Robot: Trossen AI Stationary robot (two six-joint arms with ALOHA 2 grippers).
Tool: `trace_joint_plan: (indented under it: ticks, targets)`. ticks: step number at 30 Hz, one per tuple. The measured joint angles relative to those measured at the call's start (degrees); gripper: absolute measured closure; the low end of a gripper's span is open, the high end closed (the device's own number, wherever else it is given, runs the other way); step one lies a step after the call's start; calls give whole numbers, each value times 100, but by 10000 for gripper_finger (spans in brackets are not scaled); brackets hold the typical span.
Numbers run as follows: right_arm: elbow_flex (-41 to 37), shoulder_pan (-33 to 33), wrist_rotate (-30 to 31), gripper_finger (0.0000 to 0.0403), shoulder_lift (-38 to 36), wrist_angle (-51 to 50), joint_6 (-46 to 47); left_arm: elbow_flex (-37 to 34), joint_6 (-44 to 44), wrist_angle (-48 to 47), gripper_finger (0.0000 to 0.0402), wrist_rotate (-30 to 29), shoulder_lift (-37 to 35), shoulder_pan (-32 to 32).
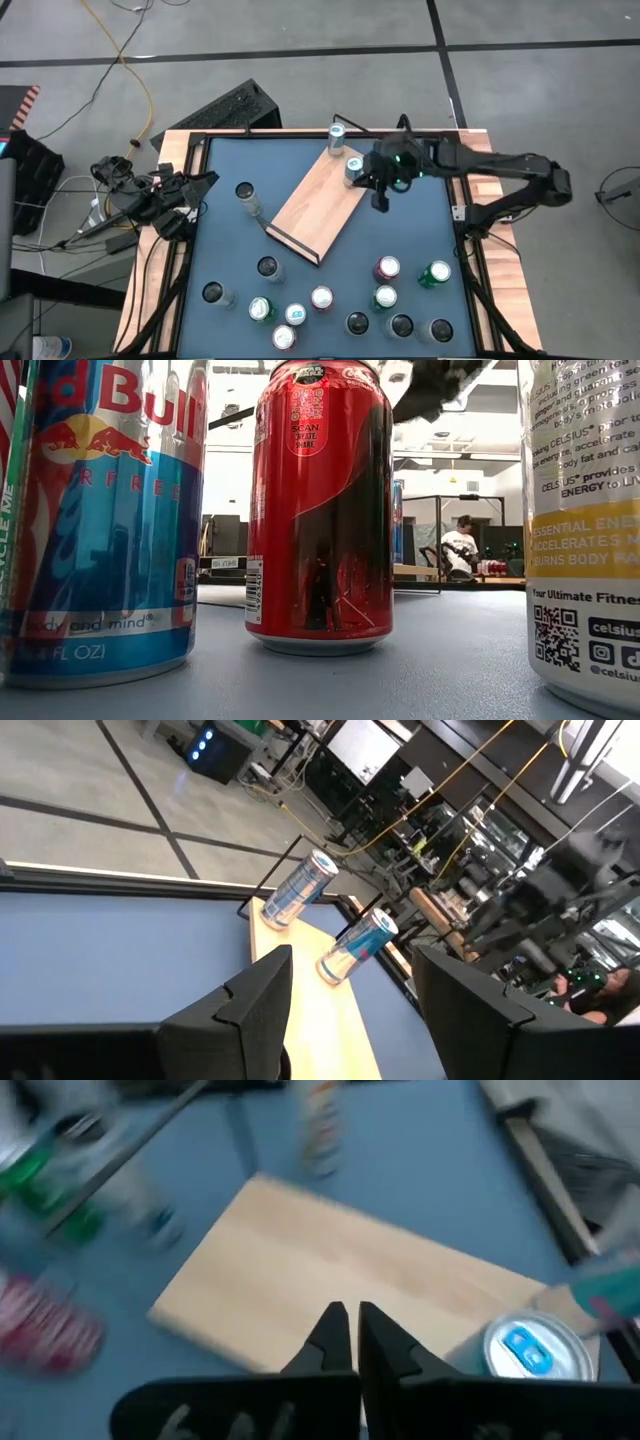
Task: Place canned beverage on shelf
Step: Put right blue soda can on the shelf aligned with the other blue soda can
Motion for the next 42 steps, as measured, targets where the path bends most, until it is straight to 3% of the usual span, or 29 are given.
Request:
trace_joint_plan:
  ticks: [3,8,23,42]
  targets:
    - [-734,151,499,390,-252,775,631,0,-7,0,207,-1,0,0]
    - [-1042,181,978,400,-137,816,859,0,-123,-2,207,-7,-2,0]
    - [-1038,-414,1134,403,746,606,594,0,-157,-4,207,-7,-2,0]
    - [-1035,-1351,1422,403,809,821,478,0,-155,-107,207,-141,-2,2]
